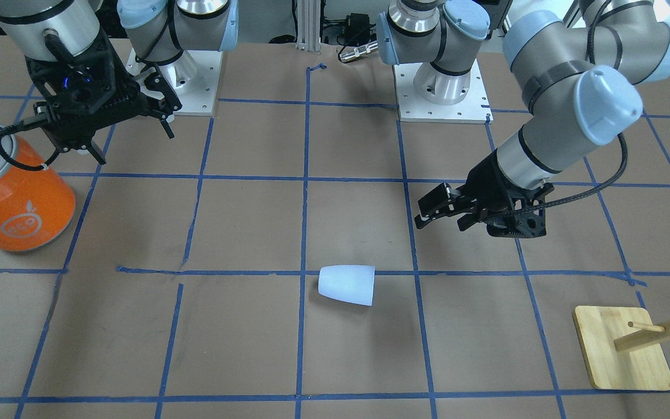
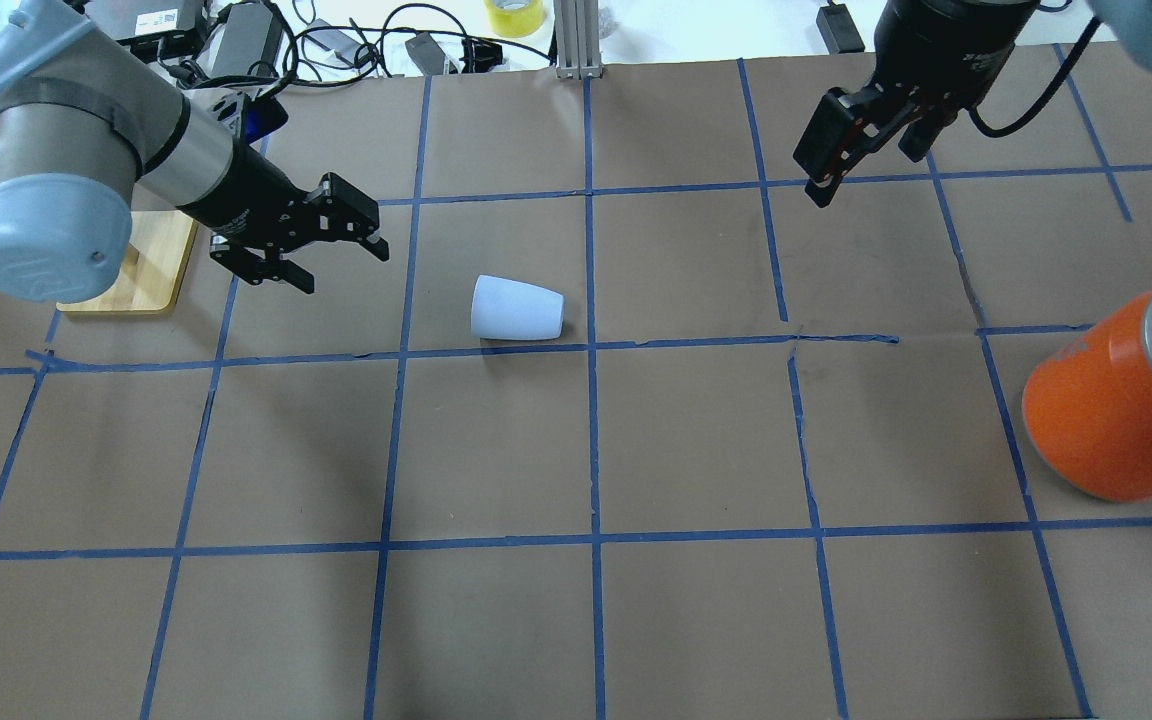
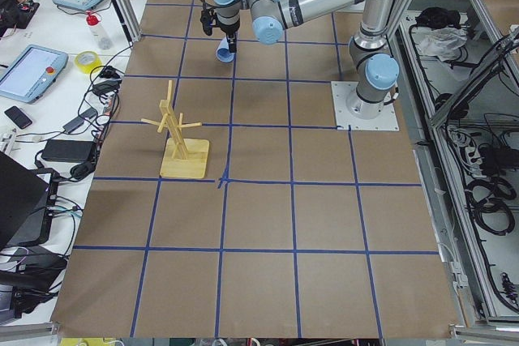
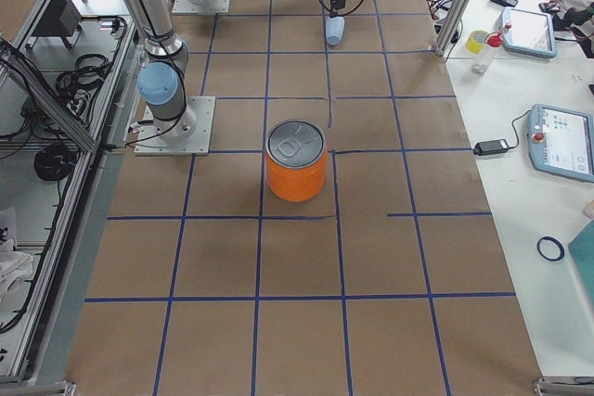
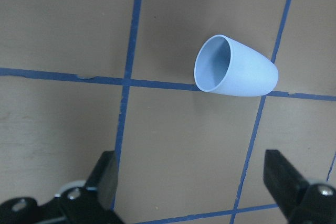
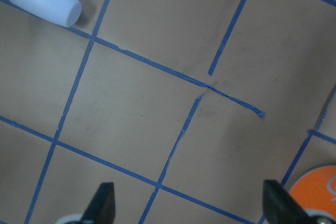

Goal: Flip cup
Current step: 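Withdraw the right gripper while the left gripper moves toward the cup, then grasp the lying cup's rim with the left gripper and tilt it upright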

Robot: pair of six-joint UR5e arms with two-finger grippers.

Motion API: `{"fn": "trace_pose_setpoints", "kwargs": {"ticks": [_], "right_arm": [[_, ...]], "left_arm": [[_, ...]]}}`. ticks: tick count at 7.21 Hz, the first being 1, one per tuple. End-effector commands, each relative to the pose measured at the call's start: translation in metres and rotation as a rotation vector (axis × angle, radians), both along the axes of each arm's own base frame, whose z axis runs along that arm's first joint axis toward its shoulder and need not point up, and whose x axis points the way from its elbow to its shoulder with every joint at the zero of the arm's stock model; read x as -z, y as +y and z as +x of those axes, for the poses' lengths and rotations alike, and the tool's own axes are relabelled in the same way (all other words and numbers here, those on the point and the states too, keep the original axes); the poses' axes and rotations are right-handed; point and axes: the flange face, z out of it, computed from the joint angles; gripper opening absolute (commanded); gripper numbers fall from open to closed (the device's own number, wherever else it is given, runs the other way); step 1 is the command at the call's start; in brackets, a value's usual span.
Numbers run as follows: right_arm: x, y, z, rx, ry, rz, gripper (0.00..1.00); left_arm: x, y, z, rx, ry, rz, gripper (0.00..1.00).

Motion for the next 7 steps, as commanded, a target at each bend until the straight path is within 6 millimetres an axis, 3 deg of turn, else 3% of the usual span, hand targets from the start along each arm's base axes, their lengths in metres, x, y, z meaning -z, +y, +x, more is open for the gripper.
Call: {"fn": "trace_pose_setpoints", "kwargs": {"ticks": [1, 2, 4, 6, 7], "right_arm": [[-0.01, 0.0, -0.01, 0.07, 0.062, -0.031, 1.0], [-0.014, -0.003, -0.012, 0.102, 0.061, -0.061, 1.0], [-0.015, -0.005, -0.013, 0.212, 0.056, -0.064, 1.0], [-0.011, -0.006, -0.015, 0.217, 0.057, -0.057, 1.0], [-0.012, -0.004, -0.016, 0.217, 0.063, -0.059, 1.0]], "left_arm": [[0.044, -0.027, -0.019, 0.017, 0.096, -0.06, 1.0], [0.068, -0.038, -0.029, 0.034, 0.11, -0.086, 1.0], [0.115, -0.041, -0.072, 0.104, 0.125, -0.065, 1.0], [0.147, -0.043, -0.094, 0.14, 0.128, -0.067, 1.0], [0.152, -0.042, -0.099, 0.141, 0.128, -0.056, 1.0]]}}
